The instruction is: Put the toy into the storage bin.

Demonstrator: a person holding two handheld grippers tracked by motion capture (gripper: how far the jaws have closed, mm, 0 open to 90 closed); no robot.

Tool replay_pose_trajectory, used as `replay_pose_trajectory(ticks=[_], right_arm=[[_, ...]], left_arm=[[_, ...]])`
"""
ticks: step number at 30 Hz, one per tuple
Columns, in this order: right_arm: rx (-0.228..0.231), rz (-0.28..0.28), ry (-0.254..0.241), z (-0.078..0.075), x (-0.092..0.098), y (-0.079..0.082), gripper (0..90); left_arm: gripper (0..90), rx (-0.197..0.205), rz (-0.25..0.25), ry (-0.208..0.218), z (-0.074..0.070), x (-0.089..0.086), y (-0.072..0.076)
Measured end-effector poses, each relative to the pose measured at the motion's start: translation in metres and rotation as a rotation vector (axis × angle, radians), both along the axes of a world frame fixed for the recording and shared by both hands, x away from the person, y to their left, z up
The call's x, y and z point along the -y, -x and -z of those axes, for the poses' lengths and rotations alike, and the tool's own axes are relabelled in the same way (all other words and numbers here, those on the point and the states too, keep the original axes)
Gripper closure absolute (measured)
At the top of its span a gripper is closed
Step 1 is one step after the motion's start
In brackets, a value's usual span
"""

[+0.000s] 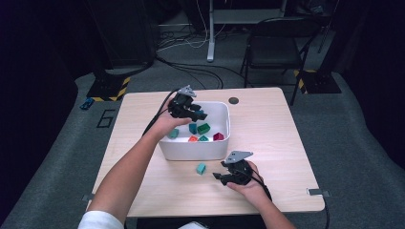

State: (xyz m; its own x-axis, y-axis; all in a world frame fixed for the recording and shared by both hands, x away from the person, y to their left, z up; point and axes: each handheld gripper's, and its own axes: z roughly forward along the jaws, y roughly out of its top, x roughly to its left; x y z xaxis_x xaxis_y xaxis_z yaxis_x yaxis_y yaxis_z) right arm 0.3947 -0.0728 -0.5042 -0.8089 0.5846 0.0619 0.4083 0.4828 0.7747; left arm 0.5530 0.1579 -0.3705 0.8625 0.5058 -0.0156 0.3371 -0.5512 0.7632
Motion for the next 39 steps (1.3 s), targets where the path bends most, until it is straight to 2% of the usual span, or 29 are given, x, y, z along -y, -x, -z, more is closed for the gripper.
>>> replay_pose_trajectory(ticks=[1, 8, 13, 17, 23, 26, 28, 30, 35, 39], right_arm=[[-0.008, 0.006, -0.002, 0.000, -0.001, 0.001, 40.4], [0.014, 0.003, -0.005, -0.001, -0.001, 0.000, 40.4], [0.011, 0.005, -0.011, -0.001, 0.000, 0.001, 40.4], [0.009, 0.002, -0.011, -0.001, -0.002, 0.001, 40.4], [0.015, -0.006, -0.004, -0.002, -0.003, 0.002, 40.4], [0.020, -0.009, -0.004, -0.002, -0.003, 0.002, 40.5], [0.021, -0.010, -0.006, -0.002, -0.002, 0.002, 40.4], [0.020, -0.007, -0.007, -0.002, -0.002, 0.002, 40.5], [0.020, -0.012, -0.008, -0.002, -0.002, 0.003, 40.5], [0.014, -0.008, -0.005, -0.002, -0.002, 0.004, 40.4]], left_arm=[[48.0, -0.005, -0.001, -0.005, 0.001, 0.001, -0.001], [48.0, -0.010, -0.019, -0.027, 0.013, 0.004, -0.010], [47.9, -0.014, -0.036, -0.033, 0.018, 0.004, -0.014], [47.9, -0.023, -0.039, -0.054, 0.023, 0.005, -0.018], [47.8, -0.031, -0.055, -0.061, 0.026, 0.004, -0.021], [45.2, -0.048, -0.077, -0.067, 0.026, 0.003, -0.021], [42.8, -0.042, -0.081, -0.075, 0.024, 0.003, -0.020], [42.0, -0.034, -0.085, -0.062, 0.021, 0.003, -0.018], [42.1, -0.014, -0.068, -0.028, 0.003, -0.005, -0.007], [43.4, 0.008, -0.069, -0.023, -0.013, -0.016, 0.006]])
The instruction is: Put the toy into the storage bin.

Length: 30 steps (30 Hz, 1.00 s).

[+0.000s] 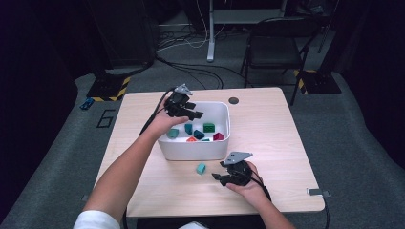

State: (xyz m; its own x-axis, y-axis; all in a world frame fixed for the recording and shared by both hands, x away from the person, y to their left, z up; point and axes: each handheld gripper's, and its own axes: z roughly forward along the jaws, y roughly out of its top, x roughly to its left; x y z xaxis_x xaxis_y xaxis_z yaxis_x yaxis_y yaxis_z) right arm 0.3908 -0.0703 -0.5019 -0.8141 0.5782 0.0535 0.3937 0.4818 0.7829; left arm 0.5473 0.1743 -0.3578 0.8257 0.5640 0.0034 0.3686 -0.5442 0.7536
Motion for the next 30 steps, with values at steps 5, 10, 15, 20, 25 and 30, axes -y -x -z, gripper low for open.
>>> replay_pose_trajectory(ticks=[5, 10, 15, 20, 25, 30], right_arm=[[0.010, -0.011, -0.002, -0.002, 0.000, 0.002, 40.4], [0.010, -0.009, -0.004, -0.003, -0.004, 0.005, 40.2], [0.014, -0.021, 0.001, -0.003, -0.010, 0.006, 40.0], [0.014, -0.027, 0.006, -0.002, -0.019, 0.008, 39.7], [0.010, -0.033, 0.006, -0.001, -0.027, 0.008, 39.3], [0.016, -0.034, 0.004, 0.000, -0.034, 0.005, 38.4]], left_arm=[[44.2, 0.031, -0.005, 0.010, -0.016, -0.018, 0.022], [44.5, 0.041, -0.014, 0.035, -0.025, -0.038, 0.042], [44.6, 0.049, -0.007, 0.023, -0.030, -0.053, 0.062], [44.6, 0.059, 0.014, 0.053, -0.034, -0.068, 0.084], [44.6, 0.070, -0.001, 0.050, -0.032, -0.081, 0.097], [44.1, 0.059, -0.044, 0.074, -0.027, -0.101, 0.104]])
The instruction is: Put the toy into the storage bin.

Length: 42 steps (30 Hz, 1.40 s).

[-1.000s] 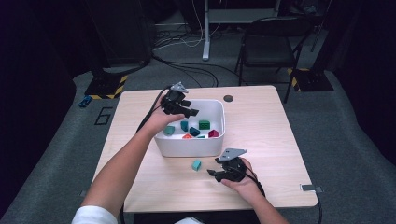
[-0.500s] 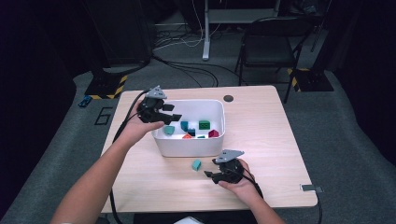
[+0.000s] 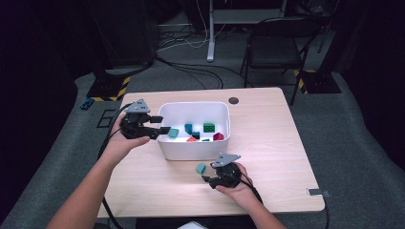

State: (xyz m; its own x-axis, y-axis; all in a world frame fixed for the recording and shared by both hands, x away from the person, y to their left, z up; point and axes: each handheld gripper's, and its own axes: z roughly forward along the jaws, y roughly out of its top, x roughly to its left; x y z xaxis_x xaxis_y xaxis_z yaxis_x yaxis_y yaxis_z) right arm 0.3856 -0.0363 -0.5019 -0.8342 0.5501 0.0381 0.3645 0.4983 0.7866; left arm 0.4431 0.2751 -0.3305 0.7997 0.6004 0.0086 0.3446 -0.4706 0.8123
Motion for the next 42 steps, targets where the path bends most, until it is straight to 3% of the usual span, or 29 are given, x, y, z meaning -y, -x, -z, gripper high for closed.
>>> replay_pose_trajectory(ticks=[12, 19, 27, 31, 35, 42], right_arm=[[0.001, -0.005, 0.002, 0.002, -0.016, -0.010, 38.1], [-0.009, -0.012, 0.010, 0.005, -0.022, -0.015, 38.4], [-0.011, -0.021, 0.026, 0.008, -0.026, -0.022, 39.8], [-0.028, -0.012, 0.037, 0.011, -0.027, -0.023, 42.5], [-0.023, -0.030, 0.055, 0.013, -0.027, -0.025, 56.6], [-0.041, -0.028, 0.041, 0.010, -0.026, -0.025, 58.4]], left_arm=[[44.1, 0.004, -0.066, 0.043, 0.024, -0.036, 0.025], [44.1, -0.010, -0.074, 0.020, 0.038, -0.044, 0.037], [44.1, -0.012, -0.079, 0.045, 0.051, -0.049, 0.050], [44.1, -0.017, -0.071, 0.055, 0.060, -0.049, 0.057], [44.1, -0.029, -0.062, 0.065, 0.073, -0.049, 0.062], [44.3, -0.009, -0.072, 0.101, 0.089, -0.051, 0.065]])
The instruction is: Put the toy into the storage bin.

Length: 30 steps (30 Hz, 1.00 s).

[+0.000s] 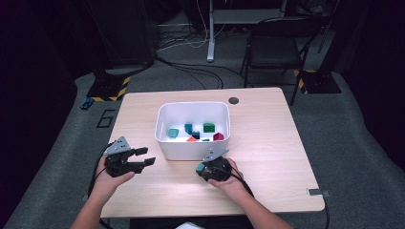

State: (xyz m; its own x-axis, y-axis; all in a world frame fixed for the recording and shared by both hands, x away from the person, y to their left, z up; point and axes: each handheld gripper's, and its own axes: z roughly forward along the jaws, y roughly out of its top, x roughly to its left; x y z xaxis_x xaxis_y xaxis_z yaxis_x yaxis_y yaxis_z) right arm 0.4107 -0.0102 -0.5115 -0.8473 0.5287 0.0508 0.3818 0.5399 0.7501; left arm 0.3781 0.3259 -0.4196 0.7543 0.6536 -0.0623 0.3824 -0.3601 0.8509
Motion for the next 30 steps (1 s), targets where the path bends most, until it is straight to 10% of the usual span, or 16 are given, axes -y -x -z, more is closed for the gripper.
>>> replay_pose_trajectory(ticks=[30], right_arm=[[0.008, -0.023, -0.012, -0.065, 0.029, 0.026, 58.5]], left_arm=[[44.0, -0.051, -0.014, -0.063, 0.054, 0.002, -0.017]])
